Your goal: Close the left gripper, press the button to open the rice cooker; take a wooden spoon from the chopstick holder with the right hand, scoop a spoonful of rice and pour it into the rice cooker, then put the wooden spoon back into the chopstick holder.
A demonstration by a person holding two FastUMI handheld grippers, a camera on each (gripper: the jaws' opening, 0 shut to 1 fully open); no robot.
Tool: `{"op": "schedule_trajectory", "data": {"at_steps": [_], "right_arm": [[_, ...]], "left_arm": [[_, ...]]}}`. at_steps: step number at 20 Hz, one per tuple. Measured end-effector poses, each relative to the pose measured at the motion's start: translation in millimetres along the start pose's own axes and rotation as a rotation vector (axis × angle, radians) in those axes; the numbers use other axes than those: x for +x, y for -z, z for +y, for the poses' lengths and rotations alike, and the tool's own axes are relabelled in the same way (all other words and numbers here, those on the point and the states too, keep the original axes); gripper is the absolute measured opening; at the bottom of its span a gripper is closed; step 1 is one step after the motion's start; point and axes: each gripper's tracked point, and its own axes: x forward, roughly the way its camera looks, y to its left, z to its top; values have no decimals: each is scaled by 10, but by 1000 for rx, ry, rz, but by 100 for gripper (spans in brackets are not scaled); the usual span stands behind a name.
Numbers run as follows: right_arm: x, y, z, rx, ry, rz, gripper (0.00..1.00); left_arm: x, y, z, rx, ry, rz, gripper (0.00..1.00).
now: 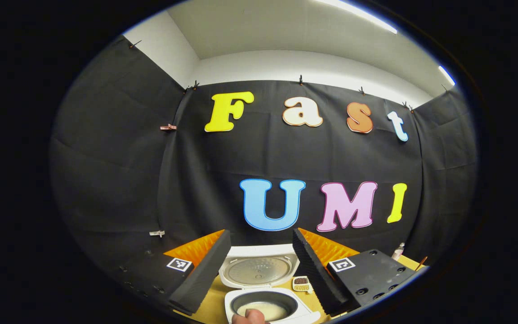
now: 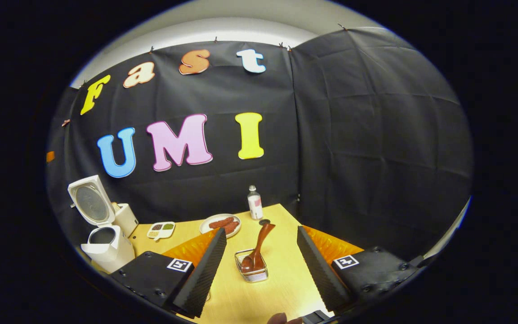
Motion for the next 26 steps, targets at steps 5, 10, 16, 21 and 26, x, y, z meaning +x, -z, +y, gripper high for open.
{"op": "schedule_trajectory", "data": {"at_steps": [5, 10, 16, 21, 26], "right_arm": [[-342, -293, 348, -71, -34, -79, 98], [-591, -400, 539, -121, -33, -114, 98], [-686, -391, 640, -180, -15, -114, 98], [-673, -433, 753, -181, -28, -117, 99], [-599, -463, 870, -189, -78, -115, 99]], "left_arm": [[875, 260, 50, -3, -3, 55, 95], [1652, 769, -47, 41, 9, 143, 95], [2238, 1304, -42, 96, 0, 231, 94], [2243, 1609, 66, 23, -21, 295, 98], [1890, 1624, -7, 46, -3, 292, 98]]}}
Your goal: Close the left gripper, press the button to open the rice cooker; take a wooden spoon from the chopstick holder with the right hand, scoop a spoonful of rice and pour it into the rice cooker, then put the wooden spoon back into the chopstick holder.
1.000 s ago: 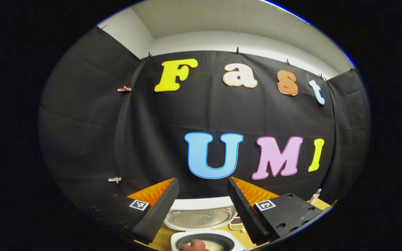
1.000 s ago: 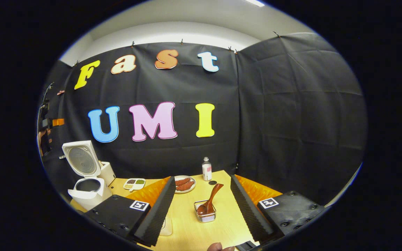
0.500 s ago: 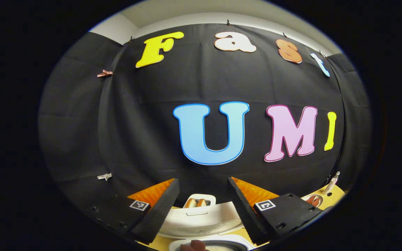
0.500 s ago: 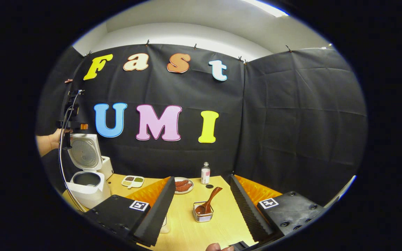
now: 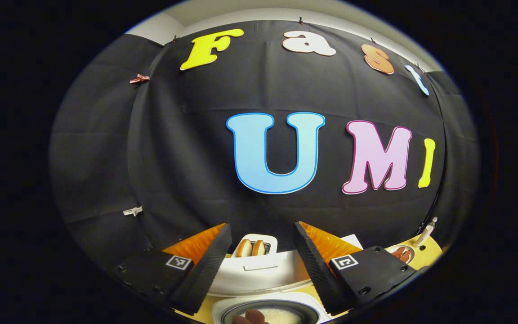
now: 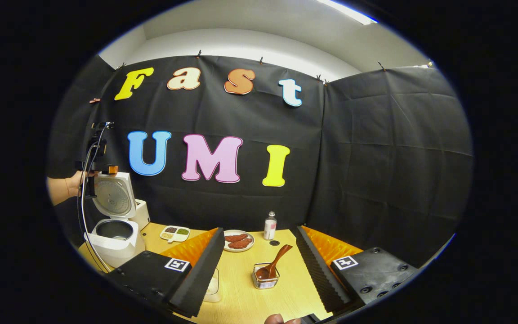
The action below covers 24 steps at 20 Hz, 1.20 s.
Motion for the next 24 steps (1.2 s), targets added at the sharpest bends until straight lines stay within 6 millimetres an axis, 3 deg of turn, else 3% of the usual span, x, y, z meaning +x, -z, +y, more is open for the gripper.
{"op": "schedule_trajectory", "data": {"at_steps": [6, 12, 16, 19, 24], "right_arm": [[-24, -13, 22, 8, -53, -3, 99], [-117, -32, -110, 2, -74, -7, 99], [-152, -20, -140, -2, -83, -5, 96], [-143, -4, -99, -7, -95, -5, 99], [-122, 20, -28, -7, -112, 2, 99]], "left_arm": [[-592, 336, -142, -20, -21, 11, 97], [-1102, 907, -274, -47, -60, 64, 97], [-1289, 1284, -332, -79, -74, 129, 97], [-1399, 1565, -374, -95, -89, 178, 97], [-1475, 1900, -421, -55, -98, 232, 98]]}}
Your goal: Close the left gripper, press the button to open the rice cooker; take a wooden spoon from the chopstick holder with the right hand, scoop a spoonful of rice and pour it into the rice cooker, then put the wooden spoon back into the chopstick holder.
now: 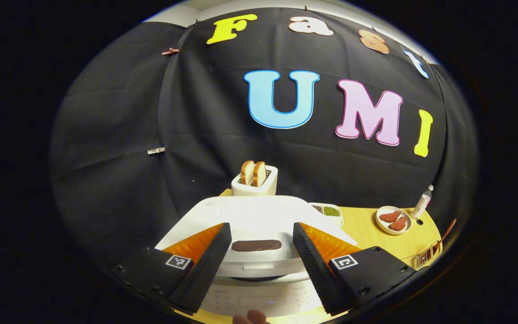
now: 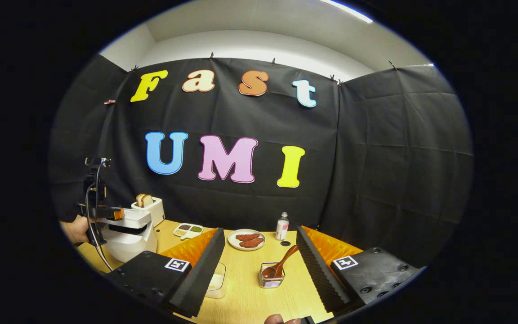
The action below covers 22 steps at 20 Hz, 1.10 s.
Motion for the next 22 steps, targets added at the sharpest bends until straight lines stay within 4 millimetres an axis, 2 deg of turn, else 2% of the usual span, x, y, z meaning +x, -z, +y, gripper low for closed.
{"op": "schedule_trajectory", "data": {"at_steps": [9, 12, 14, 22], "right_arm": [[56, 4, 76, -18, -17, 0, 99], [69, 5, 70, -25, -18, 2, 98], [75, -10, 60, -23, -16, 2, 98], [62, -2, 116, -16, -21, -6, 98]], "left_arm": [[12, 462, -1, 27, -8, 98, 98], [6, 474, 13, 27, -25, 105, 99], [-4, 586, 41, 5, -44, 142, 100], [-32, 592, 38, 29, -40, 124, 100]]}}
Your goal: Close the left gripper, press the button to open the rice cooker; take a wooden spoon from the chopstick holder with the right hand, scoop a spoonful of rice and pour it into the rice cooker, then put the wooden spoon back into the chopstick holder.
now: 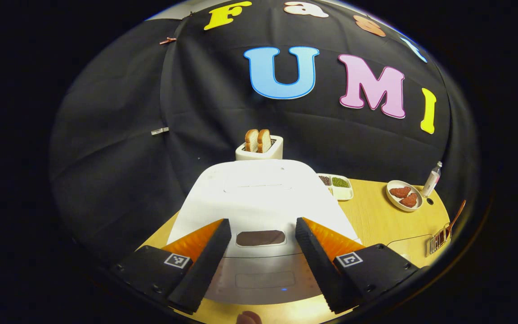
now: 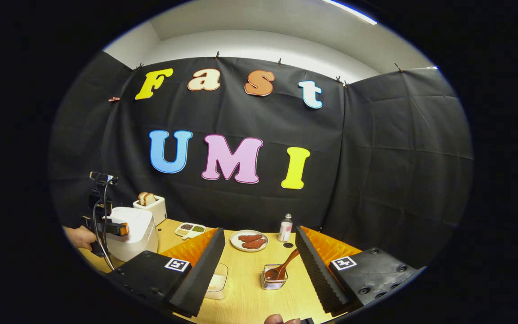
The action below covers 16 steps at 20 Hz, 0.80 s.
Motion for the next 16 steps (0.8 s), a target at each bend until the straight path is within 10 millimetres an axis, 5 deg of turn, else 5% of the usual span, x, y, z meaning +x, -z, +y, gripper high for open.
{"op": "schedule_trajectory", "data": {"at_steps": [6, 11, 16], "right_arm": [[2, -61, 32, 14, -6, -12, 98], [35, -118, 122, 12, -20, -18, 98], [99, -218, 232, 19, -33, -35, 98]], "left_arm": [[-148, -195, 100, -18, 26, -90, 95], [-570, -469, 166, -19, 71, -203, 96], [-1228, -817, 106, 14, 144, -320, 95]]}}
